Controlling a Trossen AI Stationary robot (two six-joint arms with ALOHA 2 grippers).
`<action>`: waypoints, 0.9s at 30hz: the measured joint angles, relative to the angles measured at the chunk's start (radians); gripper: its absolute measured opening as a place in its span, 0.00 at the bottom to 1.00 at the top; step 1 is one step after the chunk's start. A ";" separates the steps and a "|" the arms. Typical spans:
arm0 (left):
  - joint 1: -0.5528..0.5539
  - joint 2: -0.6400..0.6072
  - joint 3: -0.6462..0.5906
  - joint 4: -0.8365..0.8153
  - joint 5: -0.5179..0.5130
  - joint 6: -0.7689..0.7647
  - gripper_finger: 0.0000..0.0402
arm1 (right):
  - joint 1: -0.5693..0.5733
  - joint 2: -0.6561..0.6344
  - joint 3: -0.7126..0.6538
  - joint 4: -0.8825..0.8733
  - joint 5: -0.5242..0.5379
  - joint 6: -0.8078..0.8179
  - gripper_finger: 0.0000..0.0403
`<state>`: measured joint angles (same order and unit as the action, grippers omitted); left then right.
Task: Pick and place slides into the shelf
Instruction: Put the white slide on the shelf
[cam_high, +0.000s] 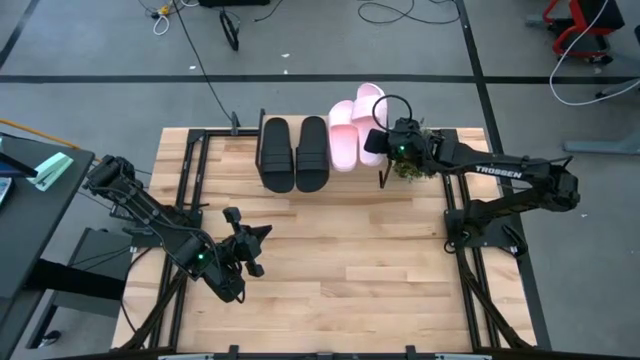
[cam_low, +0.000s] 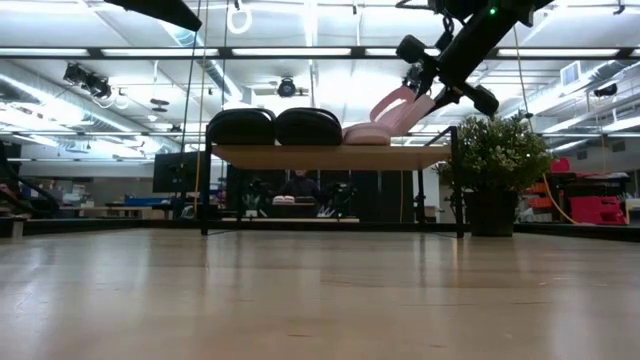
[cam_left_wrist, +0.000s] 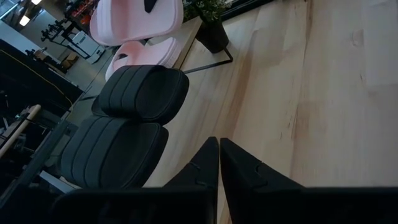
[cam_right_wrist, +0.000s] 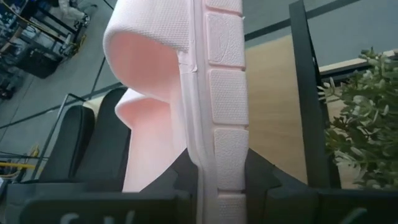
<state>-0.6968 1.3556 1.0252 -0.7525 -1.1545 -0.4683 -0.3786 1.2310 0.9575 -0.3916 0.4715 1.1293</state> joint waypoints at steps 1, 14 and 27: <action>0.000 0.000 0.000 0.000 0.000 0.000 0.05 | -0.001 0.000 -0.003 0.002 0.000 0.002 0.18; 0.000 0.000 0.000 0.000 0.000 0.000 0.07 | -0.015 0.000 -0.094 0.033 -0.017 0.034 0.18; 0.000 0.000 0.000 0.000 0.000 -0.001 0.04 | -0.025 0.001 -0.097 0.019 -0.062 0.022 0.30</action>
<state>-0.6968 1.3560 1.0252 -0.7521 -1.1542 -0.4693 -0.4037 1.2324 0.8606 -0.3724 0.4091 1.1511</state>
